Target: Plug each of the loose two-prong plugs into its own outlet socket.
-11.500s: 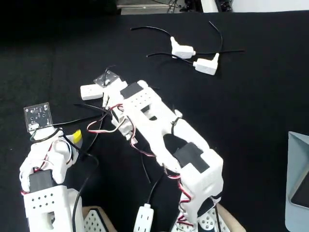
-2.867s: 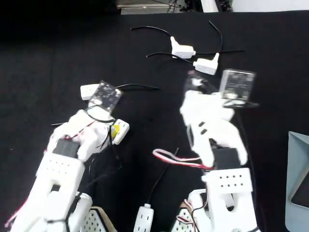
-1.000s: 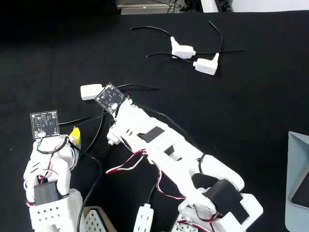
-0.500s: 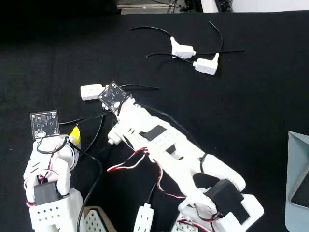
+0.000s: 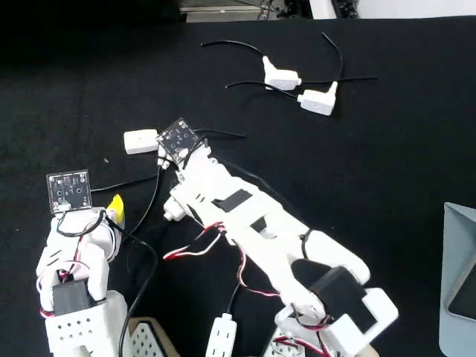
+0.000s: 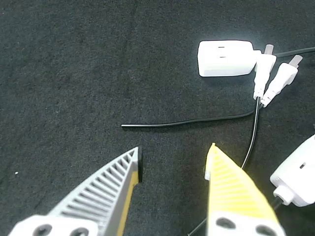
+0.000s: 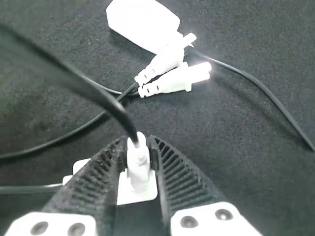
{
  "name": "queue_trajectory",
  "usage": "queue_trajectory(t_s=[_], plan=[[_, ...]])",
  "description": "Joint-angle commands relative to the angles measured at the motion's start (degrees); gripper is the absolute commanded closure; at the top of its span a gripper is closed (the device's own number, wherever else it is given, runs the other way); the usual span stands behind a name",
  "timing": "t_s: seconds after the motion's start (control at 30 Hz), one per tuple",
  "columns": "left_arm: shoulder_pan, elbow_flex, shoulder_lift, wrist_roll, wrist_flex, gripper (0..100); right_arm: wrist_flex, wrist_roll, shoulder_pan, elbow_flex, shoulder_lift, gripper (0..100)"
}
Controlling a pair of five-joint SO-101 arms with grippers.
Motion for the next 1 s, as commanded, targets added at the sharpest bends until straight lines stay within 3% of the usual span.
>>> queue_trajectory(t_s=[0.0,0.33,0.97], plan=[[-0.6,-1.0,-0.4,0.5,0.4,78,-0.4,-4.7,1.5,-0.5,0.2,98.7],[-0.6,-1.0,-0.4,0.5,0.4,78,-5.5,-9.8,1.5,6.5,-7.2,98.7],[-0.6,-1.0,-0.4,0.5,0.4,78,-21.8,-10.1,0.3,18.2,-8.7,98.7]])
